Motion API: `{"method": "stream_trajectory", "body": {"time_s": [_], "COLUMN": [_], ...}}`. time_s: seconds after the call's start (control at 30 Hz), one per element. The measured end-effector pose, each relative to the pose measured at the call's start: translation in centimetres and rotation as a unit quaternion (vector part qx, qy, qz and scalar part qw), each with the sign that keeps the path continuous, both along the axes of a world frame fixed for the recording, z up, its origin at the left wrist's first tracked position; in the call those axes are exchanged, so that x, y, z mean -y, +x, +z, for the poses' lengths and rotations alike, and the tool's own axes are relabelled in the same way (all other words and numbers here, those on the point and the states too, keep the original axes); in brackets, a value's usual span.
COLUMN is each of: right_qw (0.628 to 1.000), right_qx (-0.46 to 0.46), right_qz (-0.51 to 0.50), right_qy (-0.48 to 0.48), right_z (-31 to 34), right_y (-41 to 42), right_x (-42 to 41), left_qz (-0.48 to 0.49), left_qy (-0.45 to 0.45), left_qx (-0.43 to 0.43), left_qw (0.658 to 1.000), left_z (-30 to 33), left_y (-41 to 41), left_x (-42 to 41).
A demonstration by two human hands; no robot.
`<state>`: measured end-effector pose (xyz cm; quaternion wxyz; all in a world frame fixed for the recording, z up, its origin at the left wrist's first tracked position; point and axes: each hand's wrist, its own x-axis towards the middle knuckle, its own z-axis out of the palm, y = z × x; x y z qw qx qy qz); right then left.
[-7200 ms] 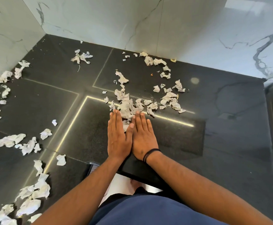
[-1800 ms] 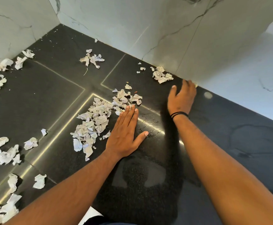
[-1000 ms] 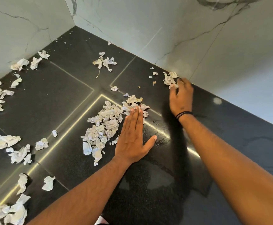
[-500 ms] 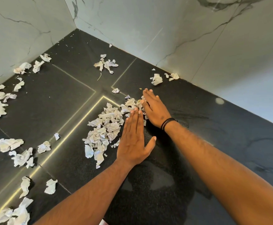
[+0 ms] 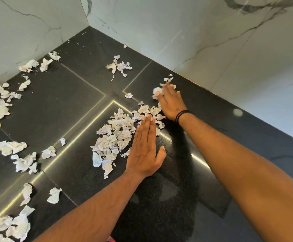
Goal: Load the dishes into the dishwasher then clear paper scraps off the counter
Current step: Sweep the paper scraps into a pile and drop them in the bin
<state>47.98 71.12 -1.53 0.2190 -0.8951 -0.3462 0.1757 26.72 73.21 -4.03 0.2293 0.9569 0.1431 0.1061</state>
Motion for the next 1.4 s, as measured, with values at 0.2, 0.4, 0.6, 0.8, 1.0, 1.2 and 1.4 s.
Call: {"method": "stream_trajectory", "body": {"time_s": [0.2, 0.4, 0.6, 0.8, 1.0, 1.2, 1.4], "right_qw": [0.982, 0.994, 0.998, 0.996, 0.984, 0.976, 0.993], "right_qx": [-0.135, -0.047, -0.007, -0.020, -0.118, -0.122, -0.002], "right_qz": [0.080, -0.008, 0.002, 0.062, 0.136, -0.031, -0.062], "right_qy": [0.107, 0.095, -0.065, -0.061, -0.002, 0.178, 0.099], "right_z": [1.3, 1.9, 0.5, -0.2, 0.7, 2.3, 0.0], "right_y": [-5.5, 0.5, 7.5, 2.1, -3.7, -2.3, 2.6], "right_x": [-1.6, -1.6, -2.5, -4.0, -1.3, -1.7, -5.4], "left_qz": [0.059, 0.038, 0.034, 0.037, 0.042, 0.034, 0.021], "left_qy": [-0.019, 0.004, -0.002, 0.009, 0.003, 0.010, 0.008], "left_qx": [-0.021, -0.024, -0.021, -0.029, -0.037, -0.041, -0.029], "left_qw": [0.998, 0.999, 0.999, 0.999, 0.998, 0.999, 0.999], "left_z": [-0.2, 0.1, -0.1, -0.1, 0.1, 0.4, 0.3], "left_y": [0.2, 0.1, 0.2, 0.2, 0.3, 0.2, 0.0], "left_x": [0.1, 0.0, 0.0, 0.0, 0.0, 0.0, -0.1]}}
